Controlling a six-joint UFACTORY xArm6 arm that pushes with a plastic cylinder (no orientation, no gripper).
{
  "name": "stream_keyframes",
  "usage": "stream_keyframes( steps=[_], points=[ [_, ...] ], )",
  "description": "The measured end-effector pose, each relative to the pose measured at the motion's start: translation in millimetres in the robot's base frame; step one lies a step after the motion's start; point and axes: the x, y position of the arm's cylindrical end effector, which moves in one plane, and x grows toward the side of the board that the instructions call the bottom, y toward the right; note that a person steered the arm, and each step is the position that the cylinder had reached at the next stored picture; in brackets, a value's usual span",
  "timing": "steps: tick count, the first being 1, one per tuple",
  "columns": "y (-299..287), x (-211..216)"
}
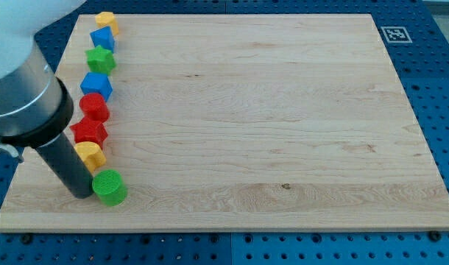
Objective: Push the green circle to the bottom center
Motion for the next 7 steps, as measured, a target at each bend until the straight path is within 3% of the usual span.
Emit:
stream_keyframes(
  steps=[4, 7],
  points=[
    [91, 4],
    [93, 24]
  ],
)
